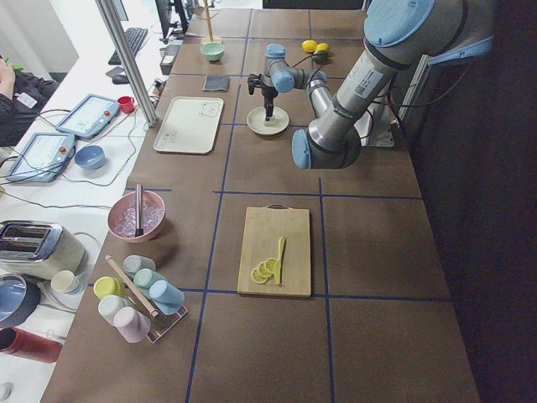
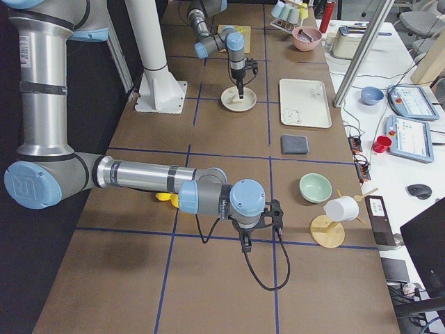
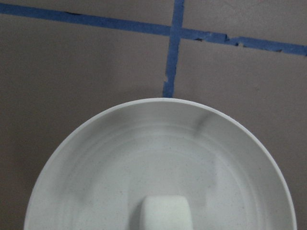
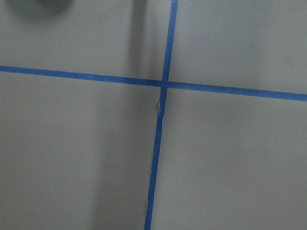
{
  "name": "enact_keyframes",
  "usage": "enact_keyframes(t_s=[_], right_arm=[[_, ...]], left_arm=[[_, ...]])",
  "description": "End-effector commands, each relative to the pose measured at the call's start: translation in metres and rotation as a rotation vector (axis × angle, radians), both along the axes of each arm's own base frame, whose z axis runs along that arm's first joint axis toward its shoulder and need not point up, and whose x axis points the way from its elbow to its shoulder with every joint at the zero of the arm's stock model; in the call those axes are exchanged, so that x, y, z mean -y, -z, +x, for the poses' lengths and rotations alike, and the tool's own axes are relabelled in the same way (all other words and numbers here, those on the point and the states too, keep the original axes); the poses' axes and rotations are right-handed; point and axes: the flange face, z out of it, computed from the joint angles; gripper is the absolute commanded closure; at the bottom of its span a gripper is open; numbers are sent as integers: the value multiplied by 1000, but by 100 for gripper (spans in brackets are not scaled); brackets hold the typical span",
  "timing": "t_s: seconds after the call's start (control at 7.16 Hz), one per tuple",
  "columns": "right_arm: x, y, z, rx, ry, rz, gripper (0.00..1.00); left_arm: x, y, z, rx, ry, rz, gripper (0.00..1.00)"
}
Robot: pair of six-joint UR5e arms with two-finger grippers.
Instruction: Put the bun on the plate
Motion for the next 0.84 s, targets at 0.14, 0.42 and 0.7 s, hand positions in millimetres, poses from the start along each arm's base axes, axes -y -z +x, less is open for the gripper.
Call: enact_keyframes(t_s=[0.14, 0.42, 0.7], right_arm=[[5, 2, 2, -42, 3, 7, 0], [23, 17, 0, -39, -60, -41, 0], [25, 21, -7, -37, -51, -40, 0]], left_arm=[[21, -42, -132, 74, -121, 58, 0], [34, -103, -260, 140, -241, 145, 0], [53, -164, -368, 177, -339, 163, 0]])
